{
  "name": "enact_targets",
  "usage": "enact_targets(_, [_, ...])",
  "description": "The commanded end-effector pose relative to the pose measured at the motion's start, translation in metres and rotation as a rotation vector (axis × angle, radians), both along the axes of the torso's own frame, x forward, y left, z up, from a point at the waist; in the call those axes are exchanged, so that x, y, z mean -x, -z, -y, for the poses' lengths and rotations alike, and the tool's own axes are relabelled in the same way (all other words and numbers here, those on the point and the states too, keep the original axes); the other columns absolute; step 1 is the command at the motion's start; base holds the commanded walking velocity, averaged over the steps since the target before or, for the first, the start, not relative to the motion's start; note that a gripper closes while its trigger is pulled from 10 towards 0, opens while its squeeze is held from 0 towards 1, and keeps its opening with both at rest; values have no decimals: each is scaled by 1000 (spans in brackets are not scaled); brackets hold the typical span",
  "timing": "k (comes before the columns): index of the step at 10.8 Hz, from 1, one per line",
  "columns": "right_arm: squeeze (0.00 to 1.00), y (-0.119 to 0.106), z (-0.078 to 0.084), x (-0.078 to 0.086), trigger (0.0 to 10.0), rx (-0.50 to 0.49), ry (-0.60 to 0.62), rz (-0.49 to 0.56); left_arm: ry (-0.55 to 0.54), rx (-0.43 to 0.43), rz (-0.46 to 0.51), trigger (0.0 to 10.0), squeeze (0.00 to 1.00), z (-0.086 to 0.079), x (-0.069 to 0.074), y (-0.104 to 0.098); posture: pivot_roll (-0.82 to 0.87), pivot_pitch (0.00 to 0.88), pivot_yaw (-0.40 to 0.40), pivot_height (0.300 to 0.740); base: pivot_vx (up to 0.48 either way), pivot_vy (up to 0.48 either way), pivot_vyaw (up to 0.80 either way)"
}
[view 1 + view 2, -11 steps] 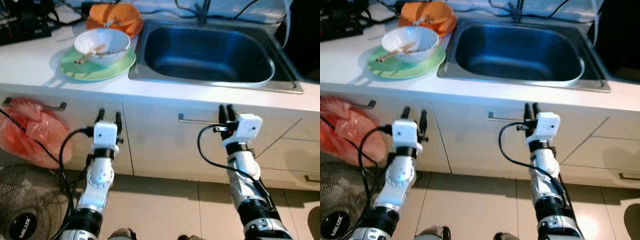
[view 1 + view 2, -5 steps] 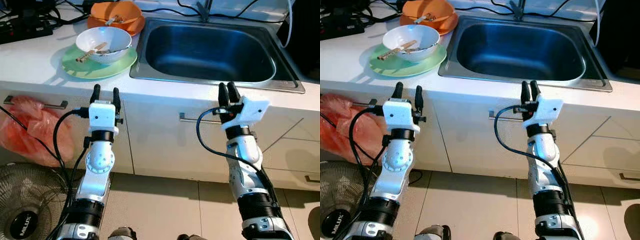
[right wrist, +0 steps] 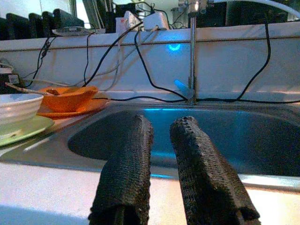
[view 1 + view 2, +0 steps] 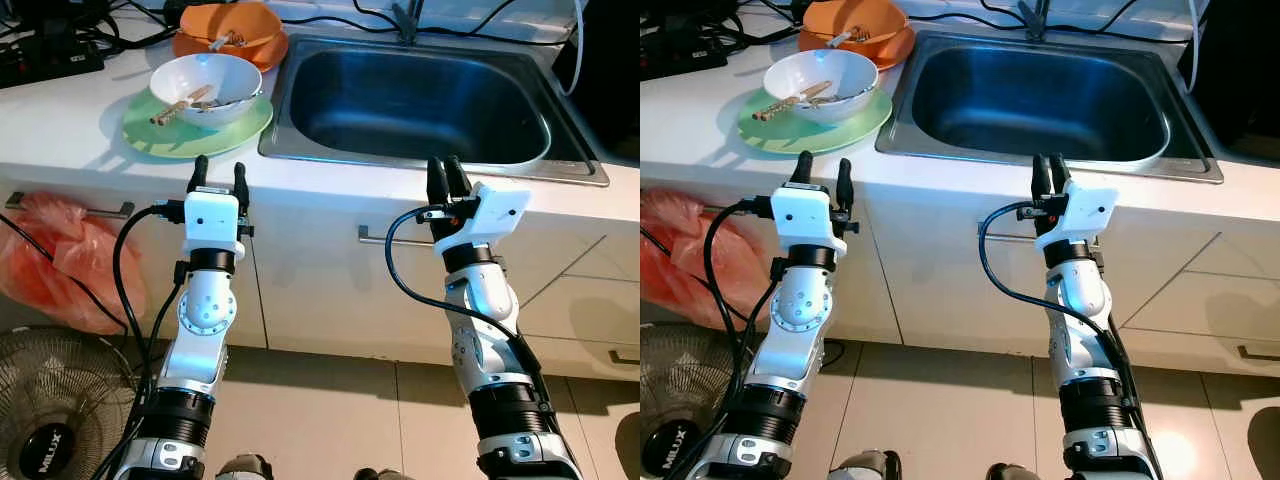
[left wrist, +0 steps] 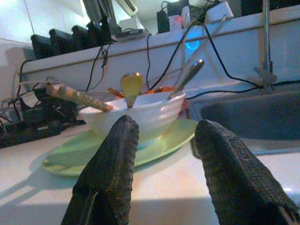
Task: Kitchen organization
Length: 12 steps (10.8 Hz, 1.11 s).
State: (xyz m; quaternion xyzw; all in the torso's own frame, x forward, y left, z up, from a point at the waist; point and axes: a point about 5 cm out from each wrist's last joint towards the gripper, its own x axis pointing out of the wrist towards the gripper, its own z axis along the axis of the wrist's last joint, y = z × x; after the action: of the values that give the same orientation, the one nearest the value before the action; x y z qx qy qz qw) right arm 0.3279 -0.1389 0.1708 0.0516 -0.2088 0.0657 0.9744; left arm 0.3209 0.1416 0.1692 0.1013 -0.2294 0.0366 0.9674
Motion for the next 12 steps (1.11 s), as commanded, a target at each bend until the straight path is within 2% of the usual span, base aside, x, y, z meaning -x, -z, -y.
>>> enact_targets(1, [0,-8,-2,-1,10000,-13,-6,18,24,-3,3,10000,0,6,-2,-4,180,109,-32,740,281,0,0])
enact_targets(12, [0,-8,-6,-2,10000,-19,-23,8,54,-1,-6,10000,0,10,-3,-5,181,110,-29,740,305,0,0])
